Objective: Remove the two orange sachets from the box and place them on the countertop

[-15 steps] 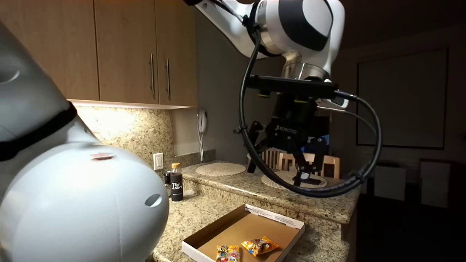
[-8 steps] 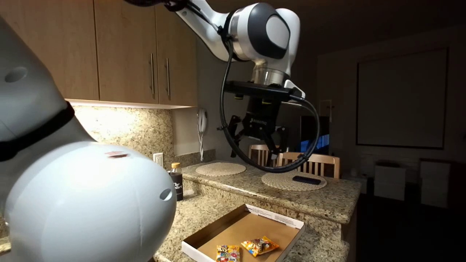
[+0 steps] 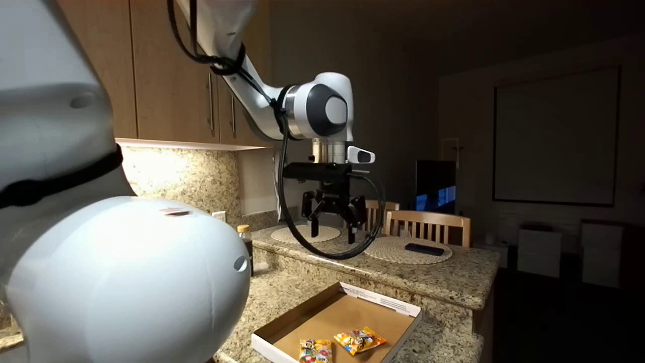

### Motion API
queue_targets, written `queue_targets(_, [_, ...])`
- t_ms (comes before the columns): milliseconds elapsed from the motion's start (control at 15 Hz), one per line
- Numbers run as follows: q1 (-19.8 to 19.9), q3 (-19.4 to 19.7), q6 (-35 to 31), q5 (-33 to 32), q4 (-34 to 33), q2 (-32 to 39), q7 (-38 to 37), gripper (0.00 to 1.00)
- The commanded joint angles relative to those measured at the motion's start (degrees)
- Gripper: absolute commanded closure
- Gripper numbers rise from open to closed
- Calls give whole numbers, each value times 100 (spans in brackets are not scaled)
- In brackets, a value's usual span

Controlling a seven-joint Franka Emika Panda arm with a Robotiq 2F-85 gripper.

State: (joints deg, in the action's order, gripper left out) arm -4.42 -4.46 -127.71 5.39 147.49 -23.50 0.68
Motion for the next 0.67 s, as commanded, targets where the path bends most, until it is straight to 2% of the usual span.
queue_targets(0, [-44,-77,-99,-38,-8,195,-239,0])
queue_targets(267, [-29,-129,-172,-44,-45,470,-400,0])
queue_targets(400, [-145,-164,-153,98,-380,1031,-324,0])
queue_targets(600, [-375,-221,-598,536,-662,1878,-231,0])
